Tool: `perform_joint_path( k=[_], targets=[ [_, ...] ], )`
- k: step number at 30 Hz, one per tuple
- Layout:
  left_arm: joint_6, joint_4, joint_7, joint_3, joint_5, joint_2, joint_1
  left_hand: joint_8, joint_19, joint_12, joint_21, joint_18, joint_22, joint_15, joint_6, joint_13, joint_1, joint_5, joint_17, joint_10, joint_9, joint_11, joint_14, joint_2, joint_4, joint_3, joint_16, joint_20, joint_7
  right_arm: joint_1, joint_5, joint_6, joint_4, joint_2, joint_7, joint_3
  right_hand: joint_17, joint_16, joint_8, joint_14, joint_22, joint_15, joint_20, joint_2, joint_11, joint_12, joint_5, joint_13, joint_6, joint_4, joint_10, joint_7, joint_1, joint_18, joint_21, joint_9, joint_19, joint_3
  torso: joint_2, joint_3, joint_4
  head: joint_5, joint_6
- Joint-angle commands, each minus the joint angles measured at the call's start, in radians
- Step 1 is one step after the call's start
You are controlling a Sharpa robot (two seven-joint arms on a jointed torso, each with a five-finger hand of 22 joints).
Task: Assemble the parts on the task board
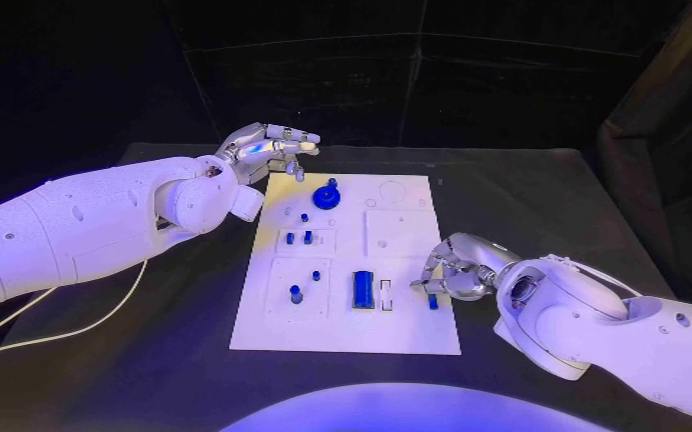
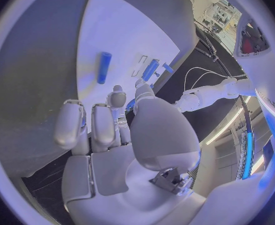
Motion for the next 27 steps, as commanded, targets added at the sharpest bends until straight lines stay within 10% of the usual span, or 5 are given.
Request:
perform_joint_path(
  k=[1,27],
  targets=[
    [0.011,0.0,0.005,0.0,-0.003,0.002,0.001,0.005,-0.005,0.005,-0.007,0.02,-0.002,-0.002,-0.007,-0.001,0.007,-0.001,-0.001,-0.007,-0.001,-0.001,-0.007,0.0,-0.008,0.0,0.004,0.001,0.003,0.001,0.038,0.035,0.005,-0.038,0.068,0.0,0.002,0.005,-0.006,0.03,0.002,0.008,0.001,0.01,0.003,0.006,0.0,0.004,-0.004,-0.002,0.003,0.0,-0.004,0.002,0.006,-0.002,0.008,-0.008,-0.002,-0.0029,-0.002,-0.008,0.0],
    [0.017,0.001,0.003,0.0,-0.003,-0.001,0.0,0.006,-0.006,0.007,-0.007,0.02,-0.002,-0.002,-0.008,-0.001,0.009,-0.001,-0.002,-0.008,-0.001,-0.001,-0.009,0.0,-0.01,0.0,0.004,0.001,0.004,-0.002,-0.156,0.172,-0.07,0.034,-0.084,-0.001,-0.003,-0.001,-0.012,0.027,-0.003,0.007,0.002,0.007,0.0,0.002,0.003,0.006,0.022,0.006,0.004,-0.005,-0.018,0.004,0.003,-0.002,0.004,-0.048,-0.003,-0.0026,-0.0012,-0.01,-0.007]
  ],
)
